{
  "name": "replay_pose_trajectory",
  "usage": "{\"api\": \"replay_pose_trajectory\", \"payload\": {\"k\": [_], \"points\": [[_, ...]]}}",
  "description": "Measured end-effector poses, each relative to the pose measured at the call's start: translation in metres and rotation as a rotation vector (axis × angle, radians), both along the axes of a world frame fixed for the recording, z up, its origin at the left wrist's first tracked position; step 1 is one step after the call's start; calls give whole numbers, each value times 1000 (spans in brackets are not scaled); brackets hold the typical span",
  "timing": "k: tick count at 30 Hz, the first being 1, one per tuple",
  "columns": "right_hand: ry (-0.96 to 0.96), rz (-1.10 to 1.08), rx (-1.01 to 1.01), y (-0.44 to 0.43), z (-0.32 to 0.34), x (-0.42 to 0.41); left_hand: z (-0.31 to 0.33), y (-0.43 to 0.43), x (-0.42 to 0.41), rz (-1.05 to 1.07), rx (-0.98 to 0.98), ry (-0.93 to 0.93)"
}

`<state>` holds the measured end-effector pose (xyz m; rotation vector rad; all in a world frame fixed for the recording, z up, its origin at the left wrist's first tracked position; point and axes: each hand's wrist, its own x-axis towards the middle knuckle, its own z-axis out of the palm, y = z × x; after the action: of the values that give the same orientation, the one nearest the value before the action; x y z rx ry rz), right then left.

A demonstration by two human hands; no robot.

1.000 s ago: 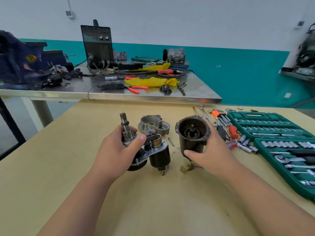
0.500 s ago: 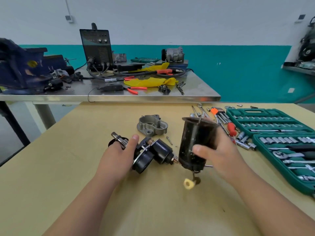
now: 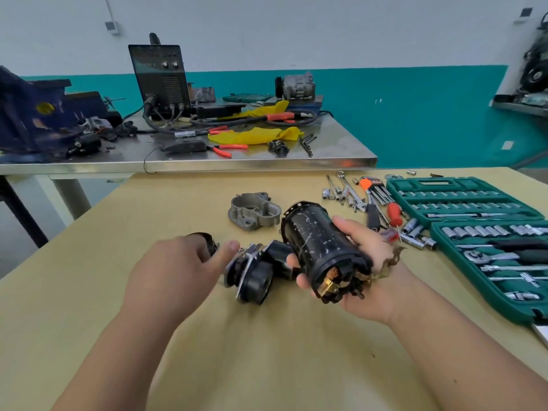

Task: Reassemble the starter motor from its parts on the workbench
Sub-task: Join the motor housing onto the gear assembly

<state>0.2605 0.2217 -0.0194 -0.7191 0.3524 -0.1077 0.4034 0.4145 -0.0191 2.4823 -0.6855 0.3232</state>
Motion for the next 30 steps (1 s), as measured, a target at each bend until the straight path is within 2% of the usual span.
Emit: {"api": "replay_pose_trajectory", "payload": {"k": [2,4,5,6,8,10,12,13,15,17,18,20,22,24,27,30], "points": [[21,89,-24,2,6,-3,9,-1,-11,-263,-205,-163],[29,176,-73,6,10,-7,14,-9,-23,-646,-72,-316],[24,209,-104,7,12,-9,14,-15,-27,-771,25,-422],[8,237,-140,8,12,-12,15,-22,-32,-847,98,-509],[-49,264,-238,8,14,-14,20,-33,-34,-919,143,-535],[-88,252,-289,9,15,-14,26,-40,-33,-955,79,-487],[-75,168,-343,4,14,-12,31,-41,-30,-940,-38,-357],[-70,102,-441,2,12,-10,33,-40,-30,-916,-111,-246],[-75,-28,-769,2,8,-8,36,-40,-30,-840,-295,-28],[-151,-110,-1089,2,2,-5,39,-44,-29,-746,-439,95],[-199,-109,-1128,4,0,-3,41,-46,-29,-705,-462,115],[-341,-98,-973,7,-2,1,48,-52,-32,-639,-408,86],[-461,-91,-734,4,-3,5,52,-61,-40,-599,-242,-27],[-436,-139,-697,3,-1,4,52,-70,-48,-577,-129,-82],[-292,-347,-839,0,-8,4,51,-71,-47,-652,-21,46],[-261,-387,-664,-3,-13,3,46,-43,-22,-792,22,319]]}}
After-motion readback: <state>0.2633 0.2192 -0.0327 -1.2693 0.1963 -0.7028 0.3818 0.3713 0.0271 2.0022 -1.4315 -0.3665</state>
